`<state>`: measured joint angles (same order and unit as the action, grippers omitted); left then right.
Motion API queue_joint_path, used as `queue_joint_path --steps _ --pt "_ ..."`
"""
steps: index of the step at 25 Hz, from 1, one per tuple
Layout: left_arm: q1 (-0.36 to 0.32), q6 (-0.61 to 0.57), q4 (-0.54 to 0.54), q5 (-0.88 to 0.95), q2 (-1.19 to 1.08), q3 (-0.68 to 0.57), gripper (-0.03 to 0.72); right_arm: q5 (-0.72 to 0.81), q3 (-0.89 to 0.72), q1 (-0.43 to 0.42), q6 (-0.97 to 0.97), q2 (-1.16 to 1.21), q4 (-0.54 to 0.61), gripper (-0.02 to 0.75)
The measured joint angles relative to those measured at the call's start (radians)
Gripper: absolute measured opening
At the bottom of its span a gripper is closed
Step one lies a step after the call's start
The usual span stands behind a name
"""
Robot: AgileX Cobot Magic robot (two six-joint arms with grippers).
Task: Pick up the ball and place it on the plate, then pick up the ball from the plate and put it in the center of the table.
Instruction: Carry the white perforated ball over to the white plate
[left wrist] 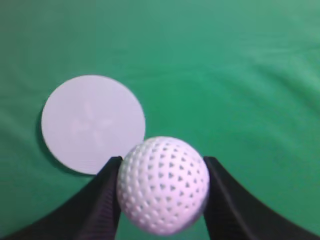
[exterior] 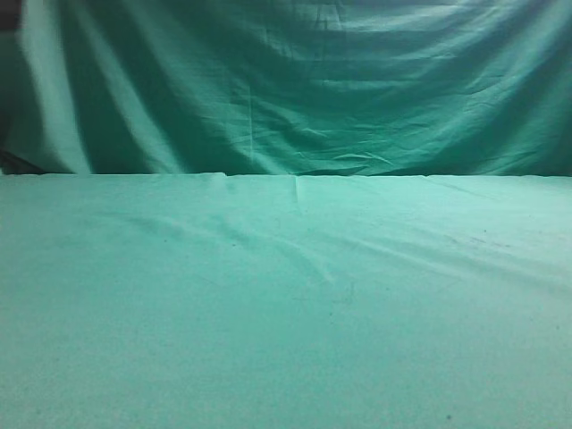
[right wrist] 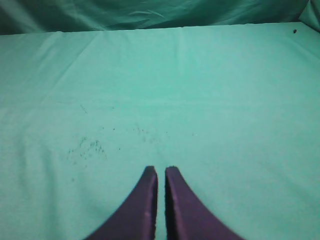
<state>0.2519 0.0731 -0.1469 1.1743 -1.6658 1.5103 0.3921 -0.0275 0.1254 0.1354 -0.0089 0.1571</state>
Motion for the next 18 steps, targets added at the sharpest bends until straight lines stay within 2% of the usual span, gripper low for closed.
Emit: queue_joint_path --steps 5,10,13,18 --pt "-0.154 0.0 0.0 -0.164 0.156 -0.254 0.328 0.0 0.0 0.0 0.0 0.0 0.0 0.0" --pt "-0.296 0.002 0.002 -0.281 0.174 -0.394 0.328 0.0 0.0 0.0 0.0 0.0 0.0 0.0" --pt "-0.326 0.002 -0.001 -0.342 0.167 -0.416 0.328 0.0 0.0 0.0 0.0 0.0 0.0 0.0" --pt "-0.328 0.002 -0.056 -0.425 0.078 -0.416 0.328 0.0 0.0 0.0 0.002 0.0 0.0 0.0"
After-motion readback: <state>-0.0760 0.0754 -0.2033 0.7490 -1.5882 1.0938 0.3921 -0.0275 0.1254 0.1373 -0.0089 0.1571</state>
